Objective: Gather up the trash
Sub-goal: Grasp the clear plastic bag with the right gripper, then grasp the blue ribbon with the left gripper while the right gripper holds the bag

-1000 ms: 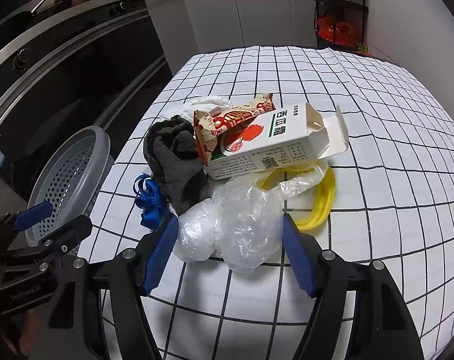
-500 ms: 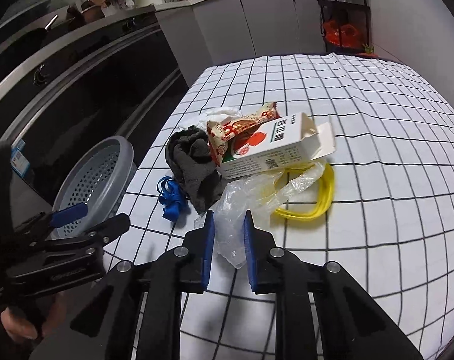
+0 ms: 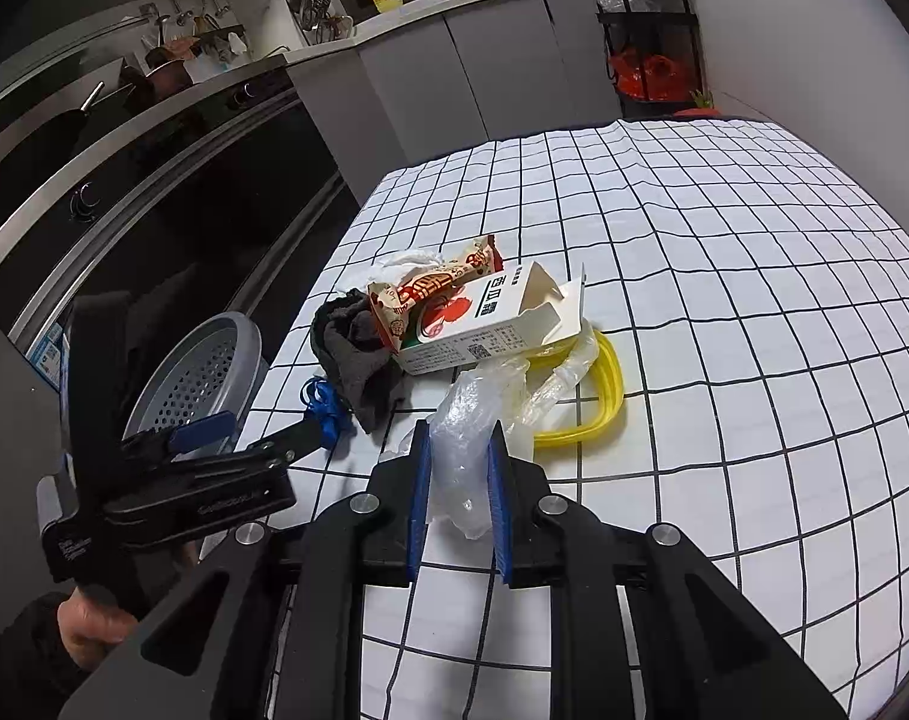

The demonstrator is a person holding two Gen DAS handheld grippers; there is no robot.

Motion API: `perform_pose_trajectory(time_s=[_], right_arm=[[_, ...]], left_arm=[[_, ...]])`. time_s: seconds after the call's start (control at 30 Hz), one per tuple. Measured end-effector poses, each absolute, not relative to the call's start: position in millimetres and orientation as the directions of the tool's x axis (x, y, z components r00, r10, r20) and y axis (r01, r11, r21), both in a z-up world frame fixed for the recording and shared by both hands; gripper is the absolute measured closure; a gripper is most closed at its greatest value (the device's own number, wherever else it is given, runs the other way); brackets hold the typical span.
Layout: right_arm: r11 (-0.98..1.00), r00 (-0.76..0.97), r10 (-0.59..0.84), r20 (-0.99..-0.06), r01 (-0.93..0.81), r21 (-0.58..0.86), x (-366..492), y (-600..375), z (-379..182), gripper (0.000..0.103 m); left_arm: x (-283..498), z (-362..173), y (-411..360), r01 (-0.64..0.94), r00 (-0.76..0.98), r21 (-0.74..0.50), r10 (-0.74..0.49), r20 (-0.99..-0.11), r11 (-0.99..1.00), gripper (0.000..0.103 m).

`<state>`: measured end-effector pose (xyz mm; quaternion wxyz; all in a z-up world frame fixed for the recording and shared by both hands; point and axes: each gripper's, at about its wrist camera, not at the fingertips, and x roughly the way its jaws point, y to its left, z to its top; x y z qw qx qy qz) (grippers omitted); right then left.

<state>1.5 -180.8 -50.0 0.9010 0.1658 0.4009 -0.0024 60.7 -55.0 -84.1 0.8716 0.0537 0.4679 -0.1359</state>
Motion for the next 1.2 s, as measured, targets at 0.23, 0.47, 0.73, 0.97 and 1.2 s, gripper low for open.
perform_pose_trajectory(time_s=[0.23,0.47,0.73,0.97,1.2], right_arm=[[0.942,0.673,0.14,-0.727,0.135,0.306,5,-181,-54,0.086],[0.94,0.668,0.153,-0.728,0.129,0.315,6,-179,-55,0.086],[0.942,0.691,0.152,-0.707,0.115,0.316,0,-176,-41,0.086],[0.948,0.714,0.157,-0.682,0.084,0.307,-6,-167,-25,0.087],[0.952,0.738,0.164,-0.654,0.055,0.3,-9,-158,-6,0.087]], left_arm=[[70,-92,-61,0.297,0.513,-0.04,-0.195,-0.836,0.954,0.034],[71,-100,-61,0.317,0.468,-0.082,-0.232,-0.853,0.945,0.079],[62,-83,-47,0.319,0.486,-0.102,-0.255,-0.836,0.942,0.083],[55,-62,-36,0.314,0.529,-0.091,-0.254,-0.81,0.945,0.083],[44,-44,-30,0.322,0.567,-0.08,-0.26,-0.781,0.943,0.083]])
